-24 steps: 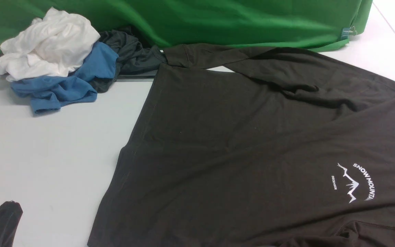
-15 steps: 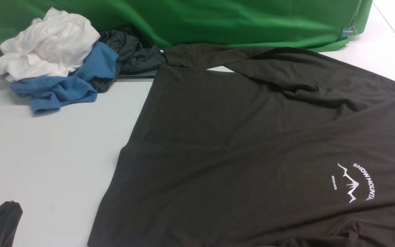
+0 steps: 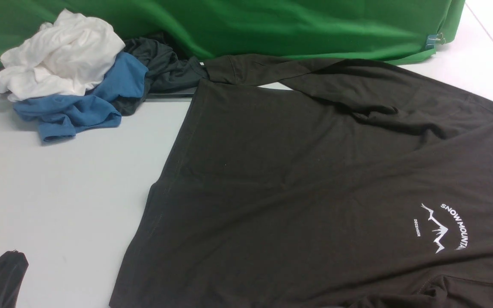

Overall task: Fold a long-sleeved shirt on a white desktop.
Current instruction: 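Grasp the left edge of the dark T-shirt lying flat on the table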

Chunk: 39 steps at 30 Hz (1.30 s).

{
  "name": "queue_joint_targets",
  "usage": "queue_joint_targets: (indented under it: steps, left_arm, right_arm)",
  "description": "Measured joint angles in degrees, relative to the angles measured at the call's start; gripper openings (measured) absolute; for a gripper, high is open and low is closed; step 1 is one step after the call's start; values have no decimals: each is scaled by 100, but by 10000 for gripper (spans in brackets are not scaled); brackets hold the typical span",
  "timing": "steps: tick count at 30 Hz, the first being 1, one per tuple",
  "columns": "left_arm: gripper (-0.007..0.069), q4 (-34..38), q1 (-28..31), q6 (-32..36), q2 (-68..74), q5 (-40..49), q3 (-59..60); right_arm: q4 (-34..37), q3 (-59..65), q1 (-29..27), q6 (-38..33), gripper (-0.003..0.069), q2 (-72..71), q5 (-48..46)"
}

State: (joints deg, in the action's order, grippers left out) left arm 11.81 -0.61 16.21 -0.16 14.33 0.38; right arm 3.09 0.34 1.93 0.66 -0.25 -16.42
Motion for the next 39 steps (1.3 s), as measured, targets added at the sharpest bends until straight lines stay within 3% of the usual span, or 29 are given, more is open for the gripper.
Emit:
queue_joint_targets:
  steps: [4, 6, 9, 12, 19, 22, 25, 29, 30, 31, 34, 35, 37, 39]
  left_arm:
    - [19, 16, 0, -16, 0, -256, 0]
    - [19, 450, 0, -191, 0, -593, 0]
    - [19, 1807, 0, -722, 0, -1266, 0]
    - [19, 2472, 0, -986, 0, -1838, 0]
    - [19, 2609, 0, -1516, 0, -2022, 0]
    - [19, 2597, 0, -1621, 0, -1536, -63]
    - [19, 2541, 0, -1070, 0, -1044, -521]
    - [19, 2512, -7, 6, 12, -267, -1151]
    - [19, 2512, -53, 428, 122, 270, -1441]
    - [19, 2518, -69, 506, 172, 412, -1562]
    - [19, 2640, -211, 996, 950, 1909, -2199]
    - [19, 2640, -211, 996, 951, 1909, -2199]
    - [19, 2719, -312, 1345, 1757, 3094, -2670]
    - [19, 2719, -377, 1461, 1968, 3346, -2796]
  right_arm:
    - [0, 0, 0, 0, 242, 0, 0]
    - [0, 0, 0, 0, 242, 0, 0]
    - [0, 0, 0, 0, 242, 0, 0]
    - [0, 0, 0, 0, 242, 0, 0]
    - [0, 0, 0, 0, 242, 0, 0]
    - [0, 0, 0, 0, 242, 0, 0]
    - [10, 0, 0, 18, 242, 0, 138]
    - [359, 0, 0, 661, 242, 0, 833]
    - [476, 0, 0, 1123, 242, 0, 1208]
    - [508, 0, 0, 1328, 242, 0, 1365]
    - [599, 0, 0, 2303, 242, 0, 2190]
    - [599, 0, 0, 2303, 242, 0, 2222]
    - [634, 0, 0, 2762, 242, 0, 2513]
    - [647, 0, 0, 2996, 241, 0, 2535]
